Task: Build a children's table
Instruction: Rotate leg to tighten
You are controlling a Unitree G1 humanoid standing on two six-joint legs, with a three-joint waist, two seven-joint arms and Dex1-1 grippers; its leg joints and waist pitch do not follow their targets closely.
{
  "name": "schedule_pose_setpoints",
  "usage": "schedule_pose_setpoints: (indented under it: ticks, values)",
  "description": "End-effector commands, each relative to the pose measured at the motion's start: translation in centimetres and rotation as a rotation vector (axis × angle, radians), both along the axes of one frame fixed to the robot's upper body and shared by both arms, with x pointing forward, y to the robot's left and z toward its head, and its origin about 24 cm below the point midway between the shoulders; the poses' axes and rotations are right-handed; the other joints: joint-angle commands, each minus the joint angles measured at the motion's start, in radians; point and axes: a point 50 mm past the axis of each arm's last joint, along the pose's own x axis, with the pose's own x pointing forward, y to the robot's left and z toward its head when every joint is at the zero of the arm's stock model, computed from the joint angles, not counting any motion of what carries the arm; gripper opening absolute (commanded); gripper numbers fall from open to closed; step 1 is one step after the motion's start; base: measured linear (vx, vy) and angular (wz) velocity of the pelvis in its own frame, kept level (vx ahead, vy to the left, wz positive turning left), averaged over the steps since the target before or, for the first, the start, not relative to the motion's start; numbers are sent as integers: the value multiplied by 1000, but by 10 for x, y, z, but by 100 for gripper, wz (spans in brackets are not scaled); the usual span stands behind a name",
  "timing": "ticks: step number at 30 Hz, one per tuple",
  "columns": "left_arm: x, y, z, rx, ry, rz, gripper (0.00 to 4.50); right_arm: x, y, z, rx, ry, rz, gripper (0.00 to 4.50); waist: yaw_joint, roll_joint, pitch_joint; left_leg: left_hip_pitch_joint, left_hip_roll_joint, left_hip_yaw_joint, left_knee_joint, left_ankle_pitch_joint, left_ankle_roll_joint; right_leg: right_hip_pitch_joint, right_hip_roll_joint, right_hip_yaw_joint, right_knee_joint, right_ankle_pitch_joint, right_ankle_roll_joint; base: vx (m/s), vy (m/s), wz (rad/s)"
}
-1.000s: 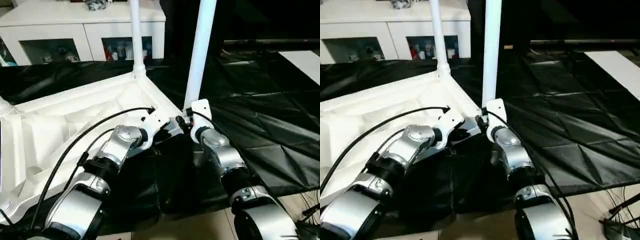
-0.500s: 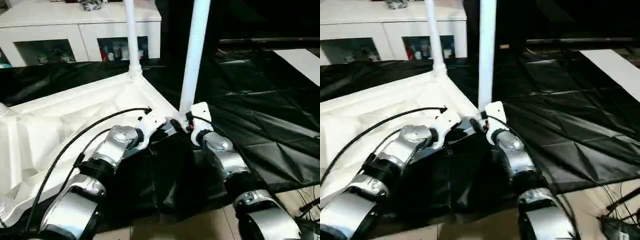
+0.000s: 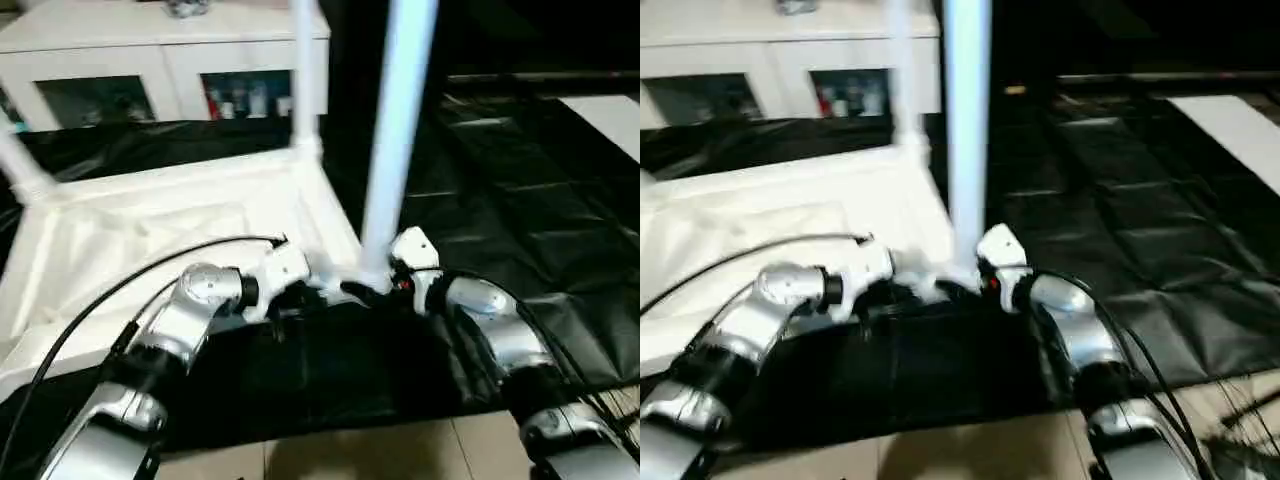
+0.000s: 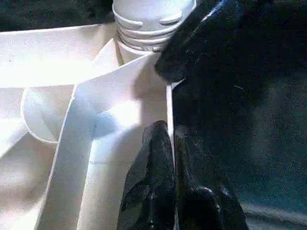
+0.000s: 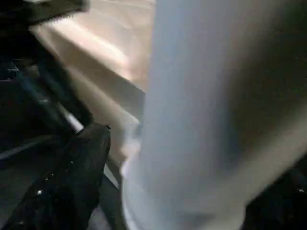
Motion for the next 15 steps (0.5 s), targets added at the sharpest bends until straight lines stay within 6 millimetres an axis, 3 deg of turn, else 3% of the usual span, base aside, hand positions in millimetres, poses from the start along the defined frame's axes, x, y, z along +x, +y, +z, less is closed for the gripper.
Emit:
schedule_pose_setpoints:
  ticks: [1, 7, 12, 13, 15]
  values:
    - [-14, -3, -13, -25, 94, -63, 0, -2, -5, 7, 13, -11, 36, 388, 1, -15, -52, -3, 50, -17, -62, -176, 113, 51, -57, 49, -70, -160, -250, 0, 0, 0]
    - [-17, 0, -11, -32, 104, -66, 0, -9, -10, 6, -14, 9, 103, 388, -2, -16, -49, -4, 46, -18, -64, -213, 89, 49, -58, 49, -83, -276, -214, 0, 0, 0]
    - [-18, 0, -9, -30, 105, -59, 0, -10, -13, 5, -31, 31, 112, 388, -2, -14, -55, -5, 45, -18, -59, -162, 100, 52, -55, 49, -71, -176, -235, 0, 0, 0]
    - [-18, 0, -9, -30, 105, -59, 0, -10, -13, 4, -31, 32, 113, 364, -2, -15, -55, -6, 45, -18, -59, -156, 103, 52, -55, 48, -70, -164, -238, 0, 0, 0]
    - [-17, 0, -8, -29, 104, -56, 0, -10, -13, 4, -32, 36, 113, 356, -1, -15, -56, -6, 44, -16, -56, -143, 116, 53, -54, 47, -68, -138, -249, 0, 0, 0]
